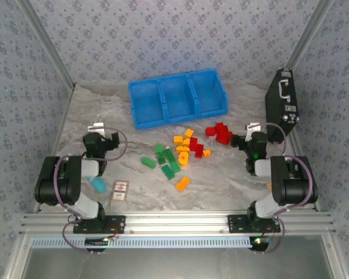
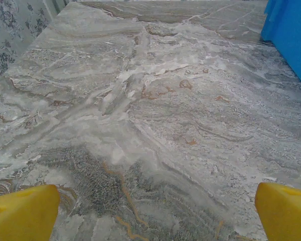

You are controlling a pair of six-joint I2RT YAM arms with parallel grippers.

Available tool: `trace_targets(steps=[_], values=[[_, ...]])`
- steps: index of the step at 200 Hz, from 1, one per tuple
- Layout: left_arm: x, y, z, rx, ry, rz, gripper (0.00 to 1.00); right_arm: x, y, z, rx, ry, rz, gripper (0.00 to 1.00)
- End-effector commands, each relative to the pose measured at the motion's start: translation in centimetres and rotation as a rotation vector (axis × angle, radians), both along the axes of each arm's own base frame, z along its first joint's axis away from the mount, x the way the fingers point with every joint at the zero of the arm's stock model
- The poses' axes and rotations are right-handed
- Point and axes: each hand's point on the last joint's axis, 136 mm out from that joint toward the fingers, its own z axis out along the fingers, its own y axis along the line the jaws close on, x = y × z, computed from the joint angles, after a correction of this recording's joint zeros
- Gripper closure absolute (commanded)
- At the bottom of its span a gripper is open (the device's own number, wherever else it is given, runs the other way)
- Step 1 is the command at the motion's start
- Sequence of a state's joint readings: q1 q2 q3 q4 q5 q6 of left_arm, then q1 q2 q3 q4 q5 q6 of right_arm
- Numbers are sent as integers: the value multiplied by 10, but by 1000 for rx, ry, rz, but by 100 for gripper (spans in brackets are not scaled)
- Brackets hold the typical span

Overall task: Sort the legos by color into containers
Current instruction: Pick up the lego from the middle-right of the table.

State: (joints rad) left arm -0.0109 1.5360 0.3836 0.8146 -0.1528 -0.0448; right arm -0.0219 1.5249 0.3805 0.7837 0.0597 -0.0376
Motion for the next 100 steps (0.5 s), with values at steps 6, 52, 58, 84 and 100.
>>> trace_targets(steps=[6,52,58,84,100], values=[[8,0,12,0,-36,-9,0,7,-1,12,9,-41,-4,0],[8,1,12,0,-36,-7,0,7,-1,11,11,-39,-5,0],[8,0,12,0,-36,-9,0,6,-1,11,12,-38,-5,0],[8,0,12,0,-36,-8,0,6,-1,11,15,-40,-3,0],[8,1,12,0,-36,-8,0,6,-1,11,16,-39,-3,0]])
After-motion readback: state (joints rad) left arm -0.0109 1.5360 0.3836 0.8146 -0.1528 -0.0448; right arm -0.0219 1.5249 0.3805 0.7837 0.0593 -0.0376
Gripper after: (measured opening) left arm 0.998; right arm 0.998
